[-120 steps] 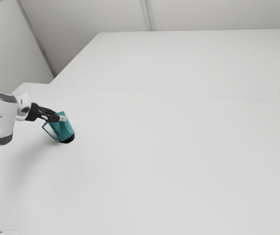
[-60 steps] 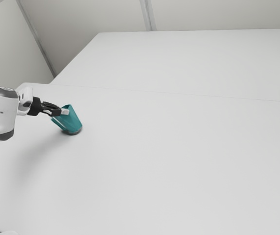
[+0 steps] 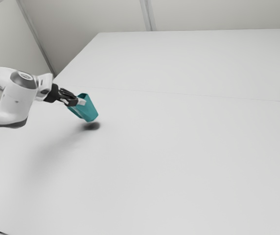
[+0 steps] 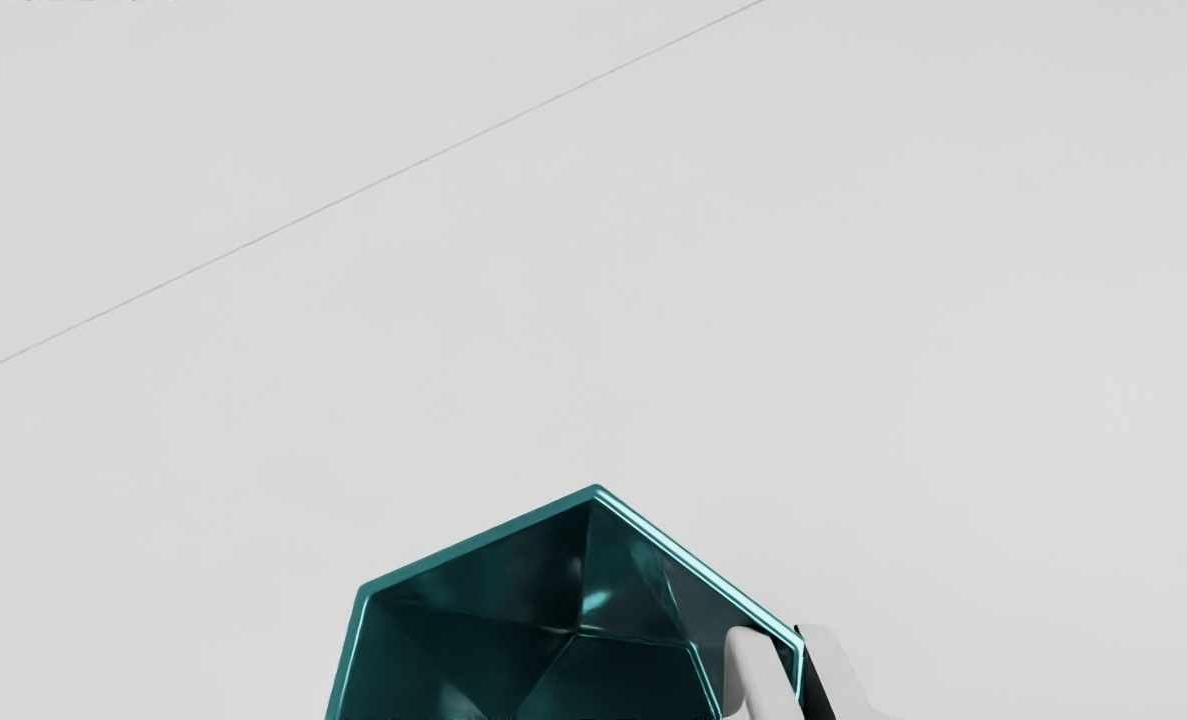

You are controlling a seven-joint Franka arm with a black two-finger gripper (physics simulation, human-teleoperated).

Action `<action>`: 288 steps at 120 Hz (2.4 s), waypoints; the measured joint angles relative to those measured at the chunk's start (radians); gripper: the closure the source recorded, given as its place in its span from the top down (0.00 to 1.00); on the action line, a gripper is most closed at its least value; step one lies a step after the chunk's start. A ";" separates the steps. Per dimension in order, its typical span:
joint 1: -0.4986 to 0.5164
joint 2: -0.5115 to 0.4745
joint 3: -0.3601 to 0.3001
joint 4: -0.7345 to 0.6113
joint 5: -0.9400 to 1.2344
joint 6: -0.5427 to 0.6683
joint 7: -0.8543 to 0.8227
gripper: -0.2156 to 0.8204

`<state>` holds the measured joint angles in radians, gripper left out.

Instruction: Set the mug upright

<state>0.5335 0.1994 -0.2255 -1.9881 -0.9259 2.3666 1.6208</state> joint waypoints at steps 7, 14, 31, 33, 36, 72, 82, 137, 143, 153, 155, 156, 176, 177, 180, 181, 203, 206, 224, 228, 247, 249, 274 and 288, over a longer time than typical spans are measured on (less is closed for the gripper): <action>-0.044 -0.003 0.011 -0.001 0.048 0.016 -0.030 0.03; -0.082 -0.011 0.019 -0.003 0.108 0.031 -0.065 0.03; -0.157 -0.032 0.027 -0.017 0.249 0.052 -0.168 0.03; -0.164 -0.041 0.027 -0.026 0.258 0.053 -0.181 0.03; -0.174 -0.055 0.027 -0.041 0.270 0.055 -0.200 0.03; -0.226 -0.154 0.010 -0.170 0.320 0.065 -0.414 0.03; -0.223 -0.175 -0.011 -0.201 0.323 0.066 -0.471 0.03; -0.222 -0.279 -0.054 -0.348 0.327 0.066 -0.741 0.03; -0.221 -0.277 -0.054 -0.348 0.327 0.065 -0.762 0.04; -0.221 -0.270 -0.054 -0.347 0.324 0.059 -0.791 0.21; -0.221 -0.269 -0.054 -0.347 0.323 0.058 -0.797 0.25; -0.221 -0.268 -0.054 -0.346 0.323 0.058 -0.799 0.27; -0.222 -0.269 -0.053 -0.339 0.317 0.051 -0.844 0.55; -0.222 -0.270 -0.052 -0.339 0.317 0.051 -0.846 0.56; -0.224 -0.273 -0.049 -0.338 0.316 0.050 -0.852 0.58; -0.225 -0.274 -0.048 -0.337 0.316 0.050 -0.854 0.59; -0.221 -0.310 -0.031 -0.331 0.313 0.047 -0.887 0.71; -0.222 -0.311 -0.028 -0.329 0.313 0.047 -0.891 0.72; -0.233 -0.258 -0.003 -0.220 0.385 0.027 -0.919 0.75; -0.255 -0.227 0.026 -0.146 0.448 -0.003 -0.934 0.76; -0.411 -0.150 0.221 0.109 0.677 -0.166 -1.001 0.78; -0.413 -0.149 0.226 0.126 0.694 -0.184 -1.007 0.78; -0.421 -0.150 0.243 0.304 0.834 -0.380 -1.067 0.79; -0.455 -0.153 0.281 0.365 0.868 -0.462 -1.092 0.79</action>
<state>0.0784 0.0467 0.0551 -1.6227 -0.0579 1.9042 0.5287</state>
